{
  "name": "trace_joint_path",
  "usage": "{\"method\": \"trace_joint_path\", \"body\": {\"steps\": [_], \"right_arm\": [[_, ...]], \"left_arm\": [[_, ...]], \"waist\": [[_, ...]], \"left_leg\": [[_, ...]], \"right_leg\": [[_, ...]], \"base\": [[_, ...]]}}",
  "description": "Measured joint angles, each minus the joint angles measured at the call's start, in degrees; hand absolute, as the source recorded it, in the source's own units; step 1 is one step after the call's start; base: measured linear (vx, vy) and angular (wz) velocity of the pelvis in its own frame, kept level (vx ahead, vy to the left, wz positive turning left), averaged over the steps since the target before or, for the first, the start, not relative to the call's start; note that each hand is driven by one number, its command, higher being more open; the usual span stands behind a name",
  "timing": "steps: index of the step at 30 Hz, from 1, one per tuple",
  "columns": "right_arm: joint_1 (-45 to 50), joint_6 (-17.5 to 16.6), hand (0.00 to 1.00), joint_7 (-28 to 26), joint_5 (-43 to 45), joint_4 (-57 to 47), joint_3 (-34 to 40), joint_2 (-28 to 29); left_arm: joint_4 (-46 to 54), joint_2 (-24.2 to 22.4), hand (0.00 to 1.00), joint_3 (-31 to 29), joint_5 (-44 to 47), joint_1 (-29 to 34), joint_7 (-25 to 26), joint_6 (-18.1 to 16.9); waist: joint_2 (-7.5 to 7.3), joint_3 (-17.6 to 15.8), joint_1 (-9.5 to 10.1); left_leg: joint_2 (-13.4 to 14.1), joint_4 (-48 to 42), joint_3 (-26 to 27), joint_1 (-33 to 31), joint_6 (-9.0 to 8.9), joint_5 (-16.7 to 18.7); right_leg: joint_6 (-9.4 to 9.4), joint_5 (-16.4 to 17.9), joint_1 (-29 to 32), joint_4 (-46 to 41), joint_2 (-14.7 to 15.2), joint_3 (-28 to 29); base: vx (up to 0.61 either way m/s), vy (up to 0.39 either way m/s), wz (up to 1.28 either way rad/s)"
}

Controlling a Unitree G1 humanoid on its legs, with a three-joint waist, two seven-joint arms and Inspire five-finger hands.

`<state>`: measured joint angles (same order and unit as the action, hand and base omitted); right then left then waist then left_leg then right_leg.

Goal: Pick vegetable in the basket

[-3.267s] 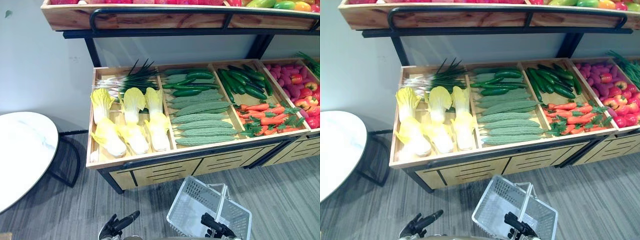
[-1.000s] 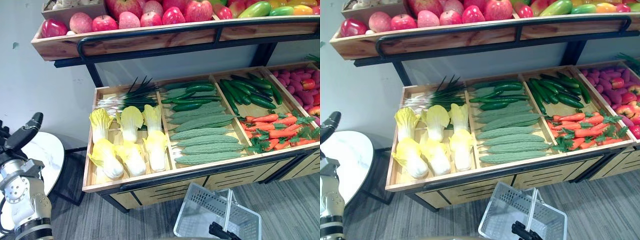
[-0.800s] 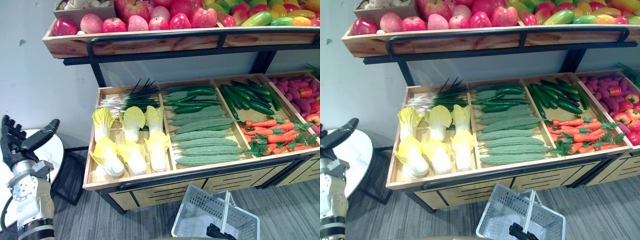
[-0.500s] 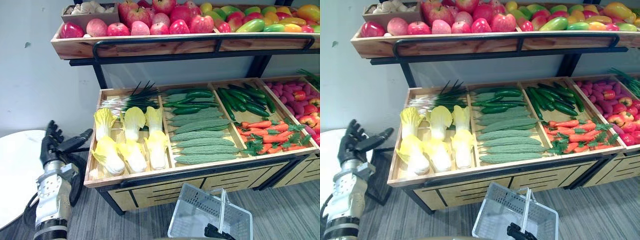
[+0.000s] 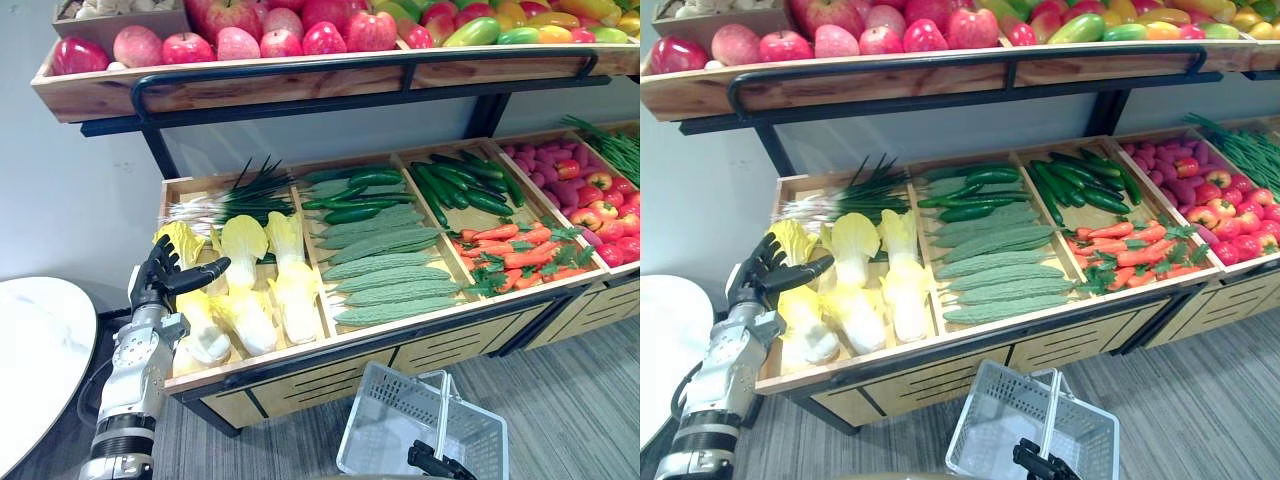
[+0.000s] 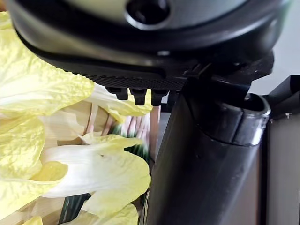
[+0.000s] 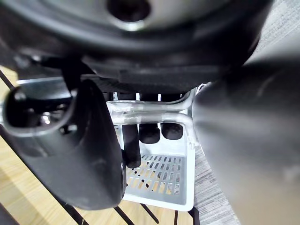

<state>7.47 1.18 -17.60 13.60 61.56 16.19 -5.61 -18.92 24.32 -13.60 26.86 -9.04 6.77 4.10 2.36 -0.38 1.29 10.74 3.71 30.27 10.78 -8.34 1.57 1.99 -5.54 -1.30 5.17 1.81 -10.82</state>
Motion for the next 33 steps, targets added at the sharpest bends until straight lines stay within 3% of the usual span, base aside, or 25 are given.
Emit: {"method": "trace_joint_path", "body": {"steps": [13,25,33], "right_arm": [[0.72,-0.06,0.00,0.00,0.76,-2.76,-2.91,0.57],[-1.36,-1.12,0.00,-0.68,2.98,-5.40,-6.76,0.36],[-1.79,-2.11,0.00,-1.19,4.61,-6.84,-8.91,-0.29]], "left_arm": [[-11.77,0.47,1.00,-1.36,0.10,-4.99,4.14,-0.04],[-19.22,0.60,1.00,-1.02,2.03,-21.89,6.88,-0.47],[-20.87,0.61,1.00,-0.15,2.88,-26.21,8.39,-0.54]], "waist": [[-1.32,-1.07,-0.28],[-2.05,-5.69,-1.50],[-2.07,-8.36,-1.81]], "left_leg": [[1.45,-2.92,1.85,-2.06,-0.66,1.31],[3.09,-5.55,5.04,-5.70,-1.34,1.75],[3.67,-7.67,5.60,-7.04,-1.47,2.78]], "right_leg": [[-0.17,-1.01,1.62,0.00,-0.67,1.60],[-1.07,-1.39,6.81,-1.92,-2.00,4.98],[-1.12,-1.36,8.27,-2.69,-2.14,5.91]], "base": [[-0.08,-0.042,-0.06],[0.00,-0.040,-0.14],[-0.02,-0.013,-0.05]]}}
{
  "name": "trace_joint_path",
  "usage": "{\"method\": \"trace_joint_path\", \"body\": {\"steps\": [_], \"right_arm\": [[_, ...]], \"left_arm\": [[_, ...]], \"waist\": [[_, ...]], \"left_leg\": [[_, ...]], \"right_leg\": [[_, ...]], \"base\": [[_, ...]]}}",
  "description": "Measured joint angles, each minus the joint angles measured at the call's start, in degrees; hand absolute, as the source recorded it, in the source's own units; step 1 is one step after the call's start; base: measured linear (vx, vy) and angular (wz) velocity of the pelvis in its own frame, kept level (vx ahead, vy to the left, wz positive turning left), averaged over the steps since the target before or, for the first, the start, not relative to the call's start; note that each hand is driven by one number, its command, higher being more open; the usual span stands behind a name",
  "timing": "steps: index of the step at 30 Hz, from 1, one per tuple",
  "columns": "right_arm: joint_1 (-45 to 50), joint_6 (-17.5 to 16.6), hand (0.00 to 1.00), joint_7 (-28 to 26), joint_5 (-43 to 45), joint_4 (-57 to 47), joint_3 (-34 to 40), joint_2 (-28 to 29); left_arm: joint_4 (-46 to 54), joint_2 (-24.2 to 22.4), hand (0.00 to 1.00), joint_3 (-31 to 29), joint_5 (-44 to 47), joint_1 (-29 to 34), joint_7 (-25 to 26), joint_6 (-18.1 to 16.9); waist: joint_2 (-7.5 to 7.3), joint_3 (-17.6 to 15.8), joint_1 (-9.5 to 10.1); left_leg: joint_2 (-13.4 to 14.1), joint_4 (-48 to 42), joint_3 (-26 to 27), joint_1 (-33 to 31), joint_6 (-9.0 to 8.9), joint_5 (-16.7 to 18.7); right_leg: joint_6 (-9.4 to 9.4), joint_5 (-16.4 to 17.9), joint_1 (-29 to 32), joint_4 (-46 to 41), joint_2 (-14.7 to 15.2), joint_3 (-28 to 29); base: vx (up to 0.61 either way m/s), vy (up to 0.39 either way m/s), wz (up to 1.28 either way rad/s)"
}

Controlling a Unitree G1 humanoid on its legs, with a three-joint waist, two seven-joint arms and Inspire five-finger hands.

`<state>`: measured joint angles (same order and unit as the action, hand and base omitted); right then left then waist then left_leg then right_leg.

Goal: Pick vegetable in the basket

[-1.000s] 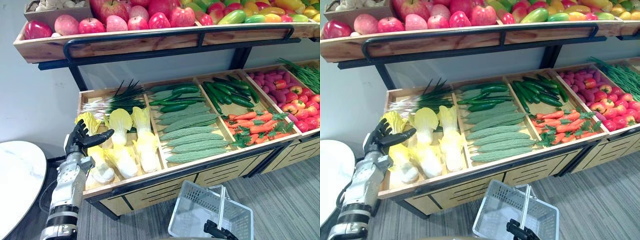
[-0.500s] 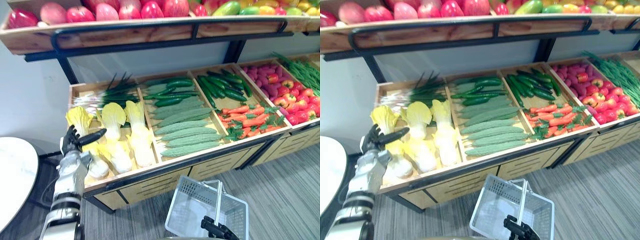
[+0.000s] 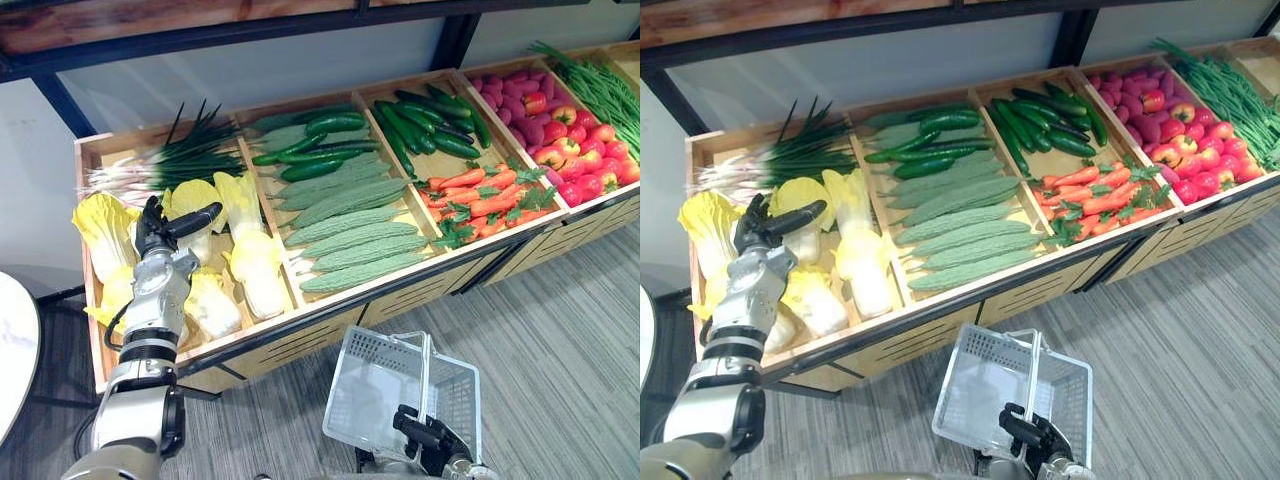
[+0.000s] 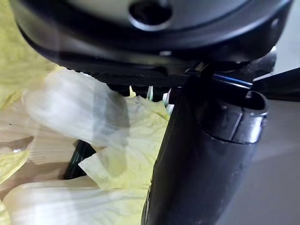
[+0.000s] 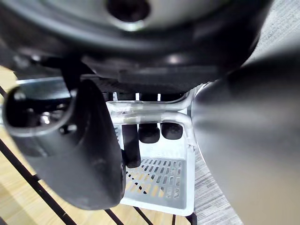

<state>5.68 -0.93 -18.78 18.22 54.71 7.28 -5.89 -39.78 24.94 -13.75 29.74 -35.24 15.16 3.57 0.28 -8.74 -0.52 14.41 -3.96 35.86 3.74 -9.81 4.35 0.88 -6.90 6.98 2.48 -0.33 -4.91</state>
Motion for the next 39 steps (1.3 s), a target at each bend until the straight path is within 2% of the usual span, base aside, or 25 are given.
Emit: {"method": "trace_joint_path", "body": {"steps": [8,11,15,18,23,24,28,31,35,39], "right_arm": [[-1.54,-0.54,0.00,-0.24,0.31,-0.08,-2.03,-0.28],[-2.37,-0.72,0.00,-0.28,0.39,-0.05,-2.25,-0.27],[-2.80,-1.06,0.00,-0.48,1.39,-0.05,-2.91,-0.45],[-3.40,-1.28,0.00,-0.50,2.24,0.12,-3.98,-0.90],[-5.12,-0.88,0.00,-0.52,2.19,0.25,-4.59,-1.36],[-5.32,-0.79,0.00,-0.53,2.19,0.25,-4.58,-1.40],[-7.07,-0.41,0.00,-0.71,2.13,1.53,-5.81,-1.90],[-7.88,-0.39,0.00,-0.81,2.04,1.94,-7.22,-2.24],[-9.03,-0.34,0.00,-1.17,1.86,2.35,-8.61,-2.38],[-9.78,0.00,0.00,-1.30,1.33,2.64,-9.09,-2.66]], "left_arm": [[-1.21,0.13,1.00,-0.10,3.42,-2.49,4.74,-2.18],[-3.03,0.20,1.00,-1.28,4.23,-3.35,6.47,-3.51],[-5.12,0.53,1.00,-4.48,4.51,-3.69,7.40,-3.41],[-7.00,0.60,1.00,-6.18,3.05,-3.74,6.70,-2.76],[-8.91,2.70,1.00,-10.15,-2.98,-4.63,-1.00,1.12],[-9.45,3.62,0.00,-10.33,-3.61,-4.64,-2.78,1.73],[-11.43,4.98,0.00,-12.34,-8.71,-5.81,-8.28,3.74],[-12.55,5.60,0.00,-12.33,-10.35,-6.26,-8.86,4.09],[-14.51,7.46,0.00,-12.33,-10.23,-6.71,-9.06,4.11],[-15.03,7.14,0.00,-9.60,-10.19,-6.72,-9.66,4.41]], "waist": [[-0.56,-1.92,-0.10],[-0.74,-2.72,-0.04],[-0.85,-3.74,0.05],[-0.87,-4.40,0.27],[-0.51,-5.16,0.31],[-0.48,-5.34,0.29],[-0.60,-6.07,0.15],[-0.74,-6.15,-0.03],[-1.63,-6.67,-0.31],[-1.64,-6.67,-0.74]], "left_leg": [[0.15,-0.75,0.05,-1.31,0.30,0.24],[0.15,-1.28,-0.13,-2.38,0.37,0.28],[0.18,-1.37,-0.29,-2.90,0.37,0.28],[0.18,-1.48,-0.42,-3.06,0.38,0.27],[0.03,-1.75,-0.49,-4.73,0.63,0.10],[0.00,-1.76,-0.43,-4.87,0.72,0.02],[-0.31,-1.63,-0.20,-4.78,1.01,-0.18],[-0.73,-1.31,0.09,-4.67,1.16,-0.27],[-1.56,-0.52,0.64,-4.53,1.58,-0.57],[-2.85,0.20,1.33,-3.99,1.83,-0.75]], "right_leg": [[-0.01,-0.01,1.46,-0.94,0.05,0.30],[-0.11,-0.09,2.33,-1.11,0.22,0.23],[-0.12,-0.10,2.86,-1.11,0.25,0.07],[-0.13,-0.11,3.07,-1.11,0.30,-0.12],[-0.25,-0.31,4.58,-1.33,0.62,-0.32],[-0.32,-0.47,4.80,-1.32,0.63,-0.28],[-0.30,-0.84,4.87,-1.23,0.85,0.07],[-0.09,-1.17,4.94,-1.02,1.13,0.41],[0.23,-1.72,5.15,-0.45,1.54,0.81],[0.58,-1.96,5.06,-0.20,2.54,1.30]], "base": [[-0.04,-0.014,-0.02],[-0.03,-0.007,0.01],[-0.01,-0.002,0.01],[-0.01,-0.001,0.02],[-0.04,-0.004,0.02],[-0.06,-0.012,-0.01],[-0.06,0.003,-0.03],[-0.05,0.021,-0.04],[-0.03,0.033,-0.05],[0.00,0.065,-0.04]]}}
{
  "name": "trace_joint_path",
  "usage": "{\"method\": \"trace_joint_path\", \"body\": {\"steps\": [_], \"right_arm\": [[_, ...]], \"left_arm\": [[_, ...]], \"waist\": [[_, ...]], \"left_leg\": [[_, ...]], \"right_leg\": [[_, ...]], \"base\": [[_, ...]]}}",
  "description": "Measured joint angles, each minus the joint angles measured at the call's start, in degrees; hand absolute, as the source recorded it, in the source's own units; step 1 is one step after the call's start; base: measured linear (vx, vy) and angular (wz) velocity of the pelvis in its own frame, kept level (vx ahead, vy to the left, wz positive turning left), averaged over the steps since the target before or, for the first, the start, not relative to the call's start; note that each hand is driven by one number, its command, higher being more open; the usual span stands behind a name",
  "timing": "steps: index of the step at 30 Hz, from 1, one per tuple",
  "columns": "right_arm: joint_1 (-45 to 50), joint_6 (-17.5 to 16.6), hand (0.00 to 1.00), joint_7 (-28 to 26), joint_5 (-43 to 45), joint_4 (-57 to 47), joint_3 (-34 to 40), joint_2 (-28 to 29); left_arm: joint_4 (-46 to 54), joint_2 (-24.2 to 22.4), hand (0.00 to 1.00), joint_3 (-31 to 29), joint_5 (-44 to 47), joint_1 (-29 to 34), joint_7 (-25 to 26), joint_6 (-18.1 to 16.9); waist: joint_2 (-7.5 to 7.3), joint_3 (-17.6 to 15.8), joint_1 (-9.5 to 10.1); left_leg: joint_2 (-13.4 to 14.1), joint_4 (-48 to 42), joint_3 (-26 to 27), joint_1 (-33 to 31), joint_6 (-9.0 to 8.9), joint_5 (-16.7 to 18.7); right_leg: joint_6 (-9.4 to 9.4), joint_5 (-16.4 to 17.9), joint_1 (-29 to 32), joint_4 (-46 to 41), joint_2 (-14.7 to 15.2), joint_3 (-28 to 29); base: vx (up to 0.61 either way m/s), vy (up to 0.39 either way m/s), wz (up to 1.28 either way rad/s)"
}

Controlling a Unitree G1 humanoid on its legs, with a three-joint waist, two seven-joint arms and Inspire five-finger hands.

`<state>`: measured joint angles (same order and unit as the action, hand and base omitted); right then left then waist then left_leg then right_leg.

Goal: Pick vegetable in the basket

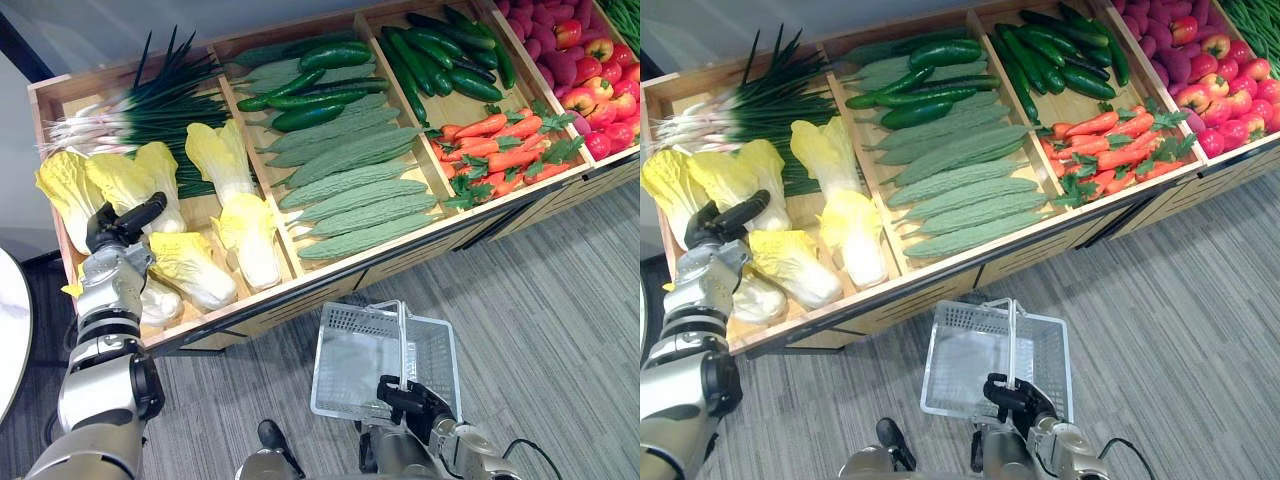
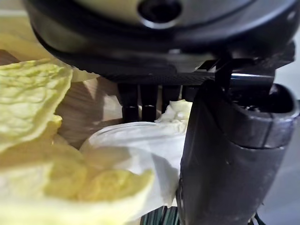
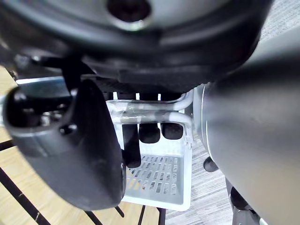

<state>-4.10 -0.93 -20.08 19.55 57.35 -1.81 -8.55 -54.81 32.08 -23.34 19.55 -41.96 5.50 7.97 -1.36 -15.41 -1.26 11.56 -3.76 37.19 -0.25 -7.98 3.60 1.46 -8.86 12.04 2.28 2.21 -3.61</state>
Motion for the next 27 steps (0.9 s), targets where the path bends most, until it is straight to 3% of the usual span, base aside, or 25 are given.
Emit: {"method": "trace_joint_path", "body": {"steps": [4,11,15,17,19,24,27], "right_arm": [[-1.20,-0.07,0.00,-0.27,-1.56,1.06,-1.70,0.08],[-0.60,0.49,0.00,0.76,0.96,2.17,0.54,0.33],[2.10,2.67,0.00,2.96,6.06,2.24,8.54,0.25],[3.04,3.54,0.00,3.93,8.63,2.31,12.99,-0.12],[5.38,4.38,0.00,5.71,12.29,2.95,22.49,-0.62],[8.84,4.01,0.00,7.32,15.48,3.04,38.20,-1.87],[9.58,2.67,0.00,7.63,16.62,2.21,42.01,-3.16]], "left_arm": [[-0.63,0.14,0.00,0.62,0.28,0.03,0.00,0.02],[-0.88,-0.14,0.00,7.95,4.83,0.78,-0.92,0.25],[-0.17,-1.16,0.00,12.99,7.04,1.18,-1.76,0.22],[2.40,-1.18,0.00,13.88,7.22,1.88,-2.00,0.30],[6.94,-1.26,0.00,14.28,7.46,4.62,-2.33,0.32],[16.62,-1.24,0.00,16.10,7.42,8.02,-2.23,1.70],[21.71,-1.19,0.00,16.20,7.37,8.39,-1.23,2.77]], "waist": [[0.04,0.03,-0.54],[0.27,0.79,-1.84],[0.45,4.09,-2.35],[0.56,4.20,-2.50],[1.48,6.57,-2.83],[3.22,11.53,-2.84],[3.28,13.86,-2.97]], "left_leg": [[-0.45,0.34,0.08,0.46,0.18,-0.14],[-1.19,1.82,0.37,3.46,0.06,-0.65],[-1.26,2.52,0.38,4.26,-0.05,-0.71],[-1.22,2.81,0.47,5.75,-0.08,-0.72],[-1.32,4.68,0.96,8.28,-0.19,-0.79],[-1.71,6.53,1.69,10.54,-0.24,-0.82],[-1.79,6.93,2.77,11.38,-0.24,-0.81]], "right_leg": [[0.22,-0.15,-0.29,0.00,0.31,0.20],[0.33,-0.12,-2.75,0.08,0.76,0.00],[0.40,-0.15,-3.75,0.76,0.62,-0.17],[0.40,-0.14,-5.16,1.00,0.43,-0.14],[0.40,-0.12,-7.36,2.07,-0.20,0.06],[0.53,0.01,-9.08,2.82,-0.78,1.03],[0.62,0.07,-9.25,2.82,-1.15,2.21]], "base": [[-0.05,0.032,-0.02],[-0.07,0.022,0.01],[-0.01,0.004,0.01],[0.00,0.000,0.00],[0.00,0.002,-0.07],[-0.01,-0.011,-0.09],[-0.07,-0.039,-0.18]]}}
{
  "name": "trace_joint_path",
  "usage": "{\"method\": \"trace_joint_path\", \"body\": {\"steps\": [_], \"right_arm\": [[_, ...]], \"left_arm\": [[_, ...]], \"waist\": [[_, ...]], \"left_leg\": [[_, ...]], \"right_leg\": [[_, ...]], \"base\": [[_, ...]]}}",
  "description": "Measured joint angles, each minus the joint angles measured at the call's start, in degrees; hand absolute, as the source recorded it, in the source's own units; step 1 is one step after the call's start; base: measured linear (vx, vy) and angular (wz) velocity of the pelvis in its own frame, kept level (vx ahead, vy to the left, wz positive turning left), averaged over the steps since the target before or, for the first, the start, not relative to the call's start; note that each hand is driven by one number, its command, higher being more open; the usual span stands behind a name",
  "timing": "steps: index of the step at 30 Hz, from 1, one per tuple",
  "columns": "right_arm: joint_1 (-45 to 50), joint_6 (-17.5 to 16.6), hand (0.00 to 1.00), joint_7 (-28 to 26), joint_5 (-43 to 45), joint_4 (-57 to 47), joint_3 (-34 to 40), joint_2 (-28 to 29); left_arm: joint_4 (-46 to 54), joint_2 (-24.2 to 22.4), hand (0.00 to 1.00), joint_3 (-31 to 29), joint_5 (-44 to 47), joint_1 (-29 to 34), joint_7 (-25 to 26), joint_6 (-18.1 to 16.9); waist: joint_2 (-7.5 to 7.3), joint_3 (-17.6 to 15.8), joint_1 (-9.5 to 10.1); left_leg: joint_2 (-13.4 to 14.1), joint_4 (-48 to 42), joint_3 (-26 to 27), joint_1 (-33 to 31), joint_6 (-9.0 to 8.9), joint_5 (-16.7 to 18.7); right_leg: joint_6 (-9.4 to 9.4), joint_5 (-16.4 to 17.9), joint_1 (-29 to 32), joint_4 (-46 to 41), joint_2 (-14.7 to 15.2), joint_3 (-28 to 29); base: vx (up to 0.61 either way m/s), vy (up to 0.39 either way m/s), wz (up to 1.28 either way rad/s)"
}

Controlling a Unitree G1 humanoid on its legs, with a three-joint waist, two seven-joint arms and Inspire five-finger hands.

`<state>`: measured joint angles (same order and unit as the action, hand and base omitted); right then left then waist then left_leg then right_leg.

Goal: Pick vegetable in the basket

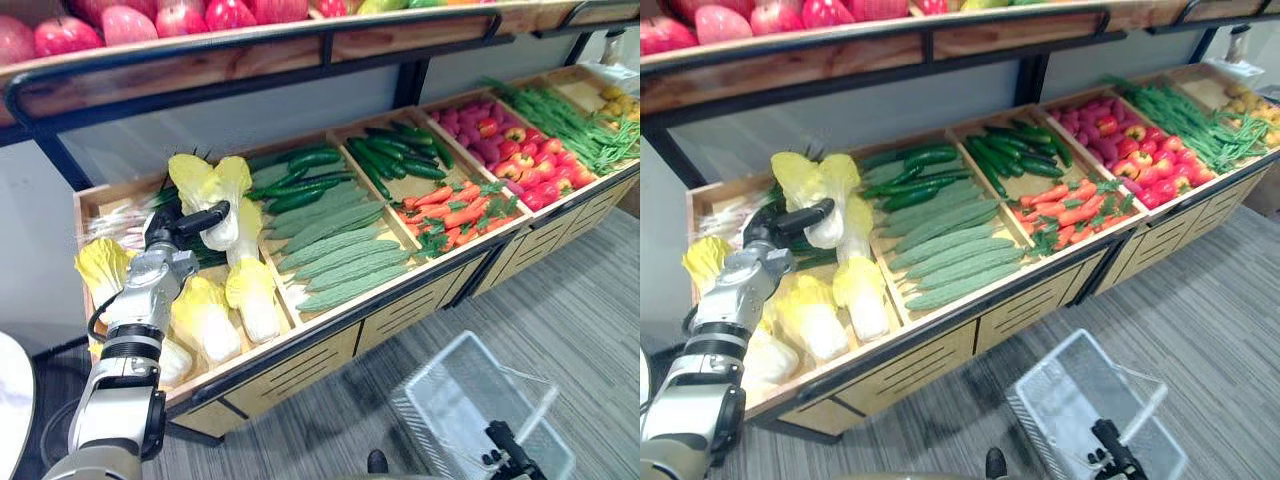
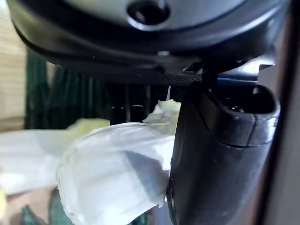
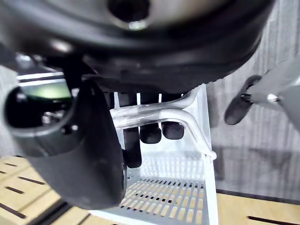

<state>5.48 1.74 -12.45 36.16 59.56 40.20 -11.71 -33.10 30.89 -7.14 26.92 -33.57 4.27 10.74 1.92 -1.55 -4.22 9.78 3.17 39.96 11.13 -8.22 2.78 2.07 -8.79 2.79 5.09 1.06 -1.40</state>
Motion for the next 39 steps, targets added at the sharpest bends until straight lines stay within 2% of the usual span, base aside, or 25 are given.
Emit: {"method": "trace_joint_path", "body": {"steps": [6,10,14,19,21,24,25,27,29,30,31,34,36,39], "right_arm": [[1.04,-2.61,0.00,-0.03,-0.05,-1.49,3.88,-2.09],[1.62,-4.17,0.00,-0.28,-0.16,-3.86,3.57,-2.53],[1.76,-4.91,0.00,-0.72,-0.13,-7.08,1.50,-2.84],[1.84,-4.96,0.00,-1.15,-0.25,-18.03,-6.85,-4.08],[1.83,-4.95,0.00,-2.13,-1.15,-26.64,-10.02,-4.67],[1.54,-4.51,0.00,-5.04,-2.82,-37.39,-12.64,-6.85],[1.14,-4.26,0.00,-5.92,-2.95,-39.60,-12.97,-7.50],[-2.13,-3.16,0.00,-9.12,-4.88,-46.06,-15.61,-10.94],[-5.39,-2.17,0.00,-12.24,-4.85,-49.95,-17.43,-13.97],[-6.59,-1.87,0.00,-13.16,-4.84,-51.01,-17.85,-15.03],[-9.38,-1.11,0.00,-14.63,-4.84,-52.93,-18.72,-17.53],[-10.89,1.36,0.00,-15.35,-4.87,-57.42,-18.92,-19.39],[-10.94,3.40,0.00,-16.26,-5.25,-58.68,-19.22,-19.69],[-10.97,5.01,0.00,-16.85,-6.97,-58.92,-21.28,-19.86]], "left_arm": [[4.93,0.37,0.00,0.03,-0.67,1.03,2.94,0.10],[9.19,0.83,0.00,0.24,-0.68,3.37,1.53,1.16],[11.72,0.71,0.00,3.96,-0.70,3.92,0.13,2.53],[20.23,-1.79,0.00,8.96,-0.72,6.00,-2.69,3.54],[23.55,-4.72,0.00,9.36,-1.85,6.47,-4.15,3.75],[27.38,-6.64,0.00,10.96,-2.94,7.35,-4.80,3.78],[28.42,-6.84,0.00,10.96,-2.99,7.94,-4.73,3.76],[29.49,-6.84,0.00,10.91,-4.61,9.90,-3.58,3.48],[29.47,-6.83,0.00,10.77,-5.17,10.27,-1.53,3.47],[29.47,-6.83,0.00,10.71,-5.17,10.25,-1.16,3.39],[29.47,-6.83,0.00,10.71,-5.71,10.24,-0.96,3.27],[29.48,-6.87,0.00,10.72,-7.77,9.88,-1.94,3.09],[29.82,-6.82,0.00,10.73,-9.03,9.76,-2.23,3.08],[33.35,-6.61,0.00,10.72,-9.54,9.76,-1.52,3.11]], "waist": [[0.48,2.38,-1.11],[0.76,2.59,-1.87],[0.80,2.61,-2.33],[0.46,2.38,-3.60],[0.03,2.09,-4.97],[-0.41,1.81,-6.43],[-0.52,1.73,-6.55],[-1.42,1.08,-6.61],[-2.45,-0.41,-6.46],[-2.53,-0.94,-6.62],[-2.08,-1.54,-6.88],[-1.96,-1.89,-7.26],[-1.99,-1.92,-6.72],[-1.94,-2.15,-4.80]], "left_leg": [[0.36,0.00,1.28,0.83,-0.05,0.00],[0.75,-0.17,1.92,1.20,-0.30,0.01],[0.80,-0.23,2.01,1.01,-0.35,0.03],[0.43,-0.48,2.97,0.78,-0.34,0.17],[0.15,-0.97,3.57,0.76,-0.22,0.52],[-0.37,-2.28,3.38,0.91,-0.12,1.50],[-0.43,-2.97,2.61,0.91,0.11,1.92],[-0.55,-6.93,-5.41,0.70,2.94,3.89],[-1.18,-10.53,-12.79,0.30,4.26,5.39],[-1.38,-11.20,-15.03,0.19,4.13,5.97],[-1.47,-11.63,-17.61,0.12,2.99,7.65],[-2.13,-9.61,-16.83,0.26,1.48,9.31],[-2.74,-8.71,-16.40,1.00,1.49,9.71],[-3.67,-8.43,-15.12,1.72,2.24,10.36]], "right_leg": [[-0.01,-0.01,-0.01,-0.18,-0.80,1.35],[-0.01,-0.01,0.00,-0.35,-1.33,2.03],[-0.10,0.09,0.49,-0.90,-1.34,2.36],[0.27,1.49,3.01,-4.75,-1.27,3.67],[0.50,2.10,4.41,-6.58,-1.28,4.95],[0.57,2.15,6.03,-7.71,-1.92,7.41],[0.57,2.14,6.46,-8.06,-2.26,8.41],[0.71,1.75,7.17,-8.19,-3.27,13.97],[0.76,1.04,7.18,-7.92,-3.23,18.02],[0.76,0.71,7.26,-7.76,-3.37,19.03],[0.91,-0.84,8.17,-7.10,-4.19,20.95],[2.56,-4.03,9.05,-4.34,-4.78,23.06],[3.03,-4.81,9.05,-3.78,-4.78,24.12],[3.53,-5.86,9.03,-3.22,-4.72,25.93]], "base": [[-0.06,-0.054,-0.13],[-0.03,-0.048,-0.09],[-0.03,-0.034,-0.03],[-0.03,-0.029,-0.12],[-0.03,-0.022,-0.23],[-0.01,-0.018,-0.39],[0.02,-0.036,-0.84],[0.03,-0.053,-1.23],[-0.01,-0.004,-1.06],[-0.05,0.052,-1.00],[-0.05,0.063,-0.79],[-0.05,0.068,-0.50],[-0.04,0.060,-0.31],[-0.03,0.045,-0.29]]}}
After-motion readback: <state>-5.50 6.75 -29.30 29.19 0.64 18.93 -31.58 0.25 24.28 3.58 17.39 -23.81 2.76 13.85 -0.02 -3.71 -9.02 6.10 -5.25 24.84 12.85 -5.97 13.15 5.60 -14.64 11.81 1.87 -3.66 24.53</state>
